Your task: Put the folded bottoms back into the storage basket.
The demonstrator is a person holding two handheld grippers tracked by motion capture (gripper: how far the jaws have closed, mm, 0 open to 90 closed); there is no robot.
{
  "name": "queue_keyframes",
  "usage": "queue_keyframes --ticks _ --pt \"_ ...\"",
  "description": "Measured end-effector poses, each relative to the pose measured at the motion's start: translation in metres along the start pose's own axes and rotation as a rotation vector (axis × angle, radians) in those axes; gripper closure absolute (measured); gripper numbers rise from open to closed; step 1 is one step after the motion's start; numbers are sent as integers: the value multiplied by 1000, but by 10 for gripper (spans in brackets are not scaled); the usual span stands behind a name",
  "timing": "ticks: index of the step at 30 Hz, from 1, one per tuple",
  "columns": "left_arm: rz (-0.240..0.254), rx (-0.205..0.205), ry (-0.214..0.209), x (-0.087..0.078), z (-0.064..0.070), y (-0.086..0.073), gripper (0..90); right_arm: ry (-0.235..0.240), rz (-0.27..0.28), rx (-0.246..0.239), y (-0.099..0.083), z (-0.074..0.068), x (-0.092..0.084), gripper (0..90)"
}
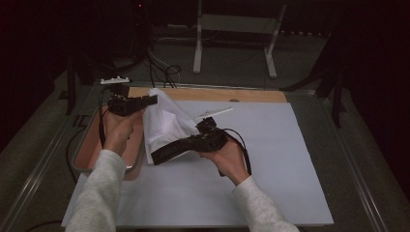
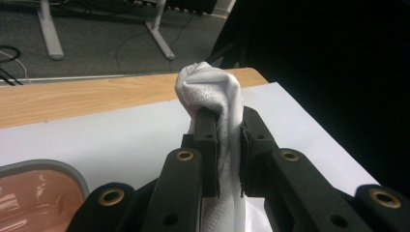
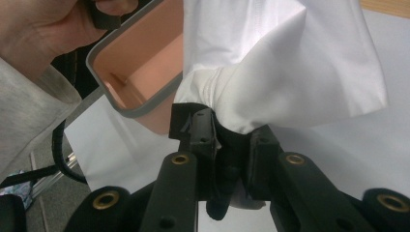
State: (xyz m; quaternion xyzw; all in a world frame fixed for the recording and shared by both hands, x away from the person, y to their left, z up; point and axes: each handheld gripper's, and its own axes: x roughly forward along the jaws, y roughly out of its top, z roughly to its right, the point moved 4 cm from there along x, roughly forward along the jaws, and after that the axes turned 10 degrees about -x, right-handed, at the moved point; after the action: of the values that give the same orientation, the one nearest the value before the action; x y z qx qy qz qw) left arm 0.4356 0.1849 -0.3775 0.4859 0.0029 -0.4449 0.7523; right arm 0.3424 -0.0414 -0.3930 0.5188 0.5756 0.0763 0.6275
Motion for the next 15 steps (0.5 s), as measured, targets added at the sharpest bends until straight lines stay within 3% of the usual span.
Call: queue_keyframes --ticks 15 --pt "17 -8 9 -8 -5 6 813 22 6 -17 10 -9 4 779"
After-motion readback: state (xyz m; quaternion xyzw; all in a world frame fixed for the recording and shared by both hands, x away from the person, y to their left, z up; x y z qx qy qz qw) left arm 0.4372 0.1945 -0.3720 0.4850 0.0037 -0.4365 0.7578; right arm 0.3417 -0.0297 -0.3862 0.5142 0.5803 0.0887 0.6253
